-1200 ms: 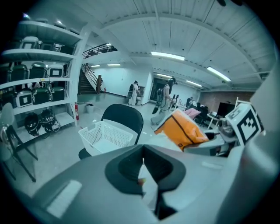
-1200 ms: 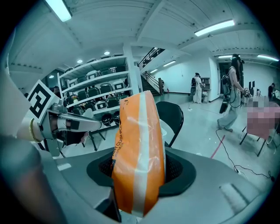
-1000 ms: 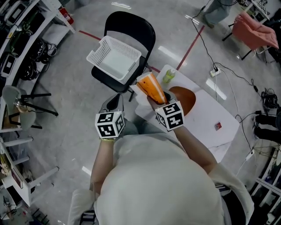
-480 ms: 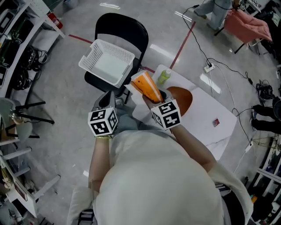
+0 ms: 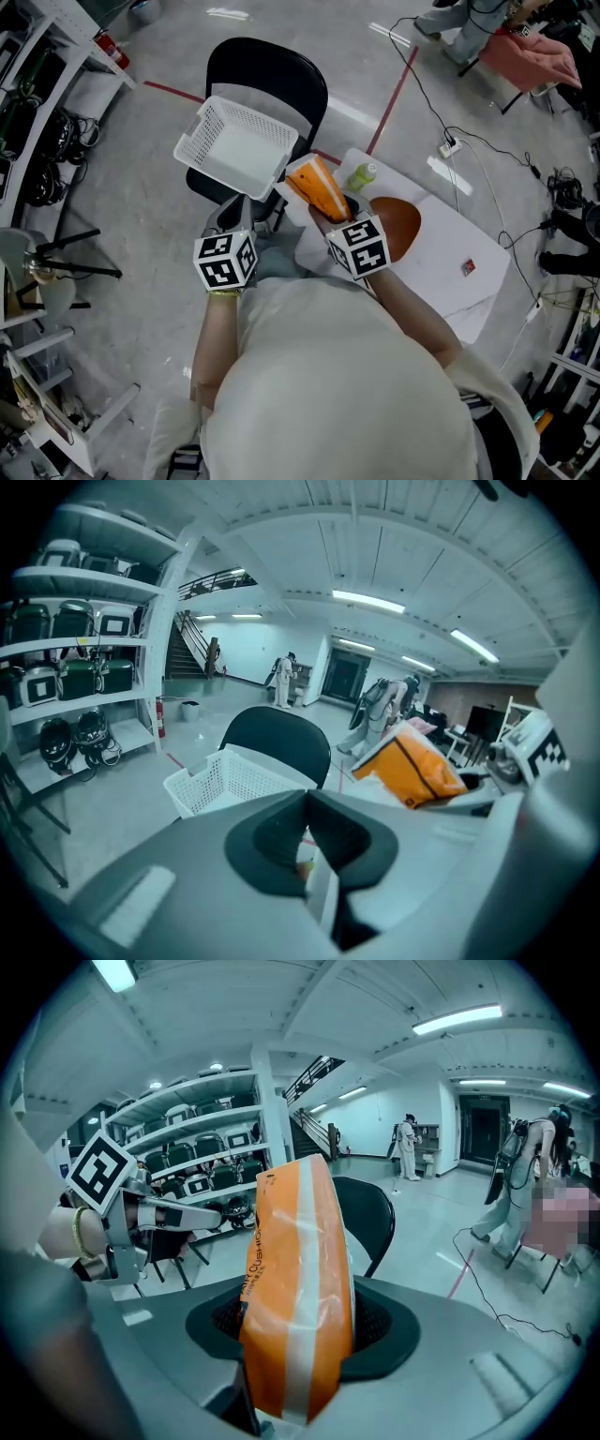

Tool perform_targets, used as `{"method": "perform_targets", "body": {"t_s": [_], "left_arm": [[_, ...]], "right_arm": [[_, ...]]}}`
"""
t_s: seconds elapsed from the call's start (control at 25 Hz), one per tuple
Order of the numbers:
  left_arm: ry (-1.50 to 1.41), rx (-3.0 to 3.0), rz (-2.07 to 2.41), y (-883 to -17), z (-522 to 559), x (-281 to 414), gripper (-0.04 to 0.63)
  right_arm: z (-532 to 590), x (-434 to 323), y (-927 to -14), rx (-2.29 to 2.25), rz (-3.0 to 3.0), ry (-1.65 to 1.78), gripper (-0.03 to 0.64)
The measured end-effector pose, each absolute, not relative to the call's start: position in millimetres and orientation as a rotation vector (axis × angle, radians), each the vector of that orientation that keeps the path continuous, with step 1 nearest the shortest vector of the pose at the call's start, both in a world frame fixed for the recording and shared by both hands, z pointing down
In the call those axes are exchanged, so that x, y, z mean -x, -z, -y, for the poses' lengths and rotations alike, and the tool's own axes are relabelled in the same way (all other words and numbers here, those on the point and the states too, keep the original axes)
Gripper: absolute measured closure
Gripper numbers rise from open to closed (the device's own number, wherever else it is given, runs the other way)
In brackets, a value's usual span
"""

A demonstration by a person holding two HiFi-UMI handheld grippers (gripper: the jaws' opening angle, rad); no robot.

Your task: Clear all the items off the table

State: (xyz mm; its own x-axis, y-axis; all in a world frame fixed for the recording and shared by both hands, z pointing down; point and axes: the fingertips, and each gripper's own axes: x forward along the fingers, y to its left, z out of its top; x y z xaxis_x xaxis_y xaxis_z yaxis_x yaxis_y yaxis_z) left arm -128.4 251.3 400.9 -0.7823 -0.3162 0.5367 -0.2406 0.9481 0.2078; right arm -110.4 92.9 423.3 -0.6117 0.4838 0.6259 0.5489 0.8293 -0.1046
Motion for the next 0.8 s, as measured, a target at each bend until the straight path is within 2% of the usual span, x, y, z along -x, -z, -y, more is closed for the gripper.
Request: {"method": "perform_targets", "body": {"t_s": [0.8], "left_arm": [[0.175, -0.46, 2.429, -413, -315, 228, 0.586]], "right_arm": [[-175, 201, -445, 0.715, 2.277, 0.116, 0.396]]}}
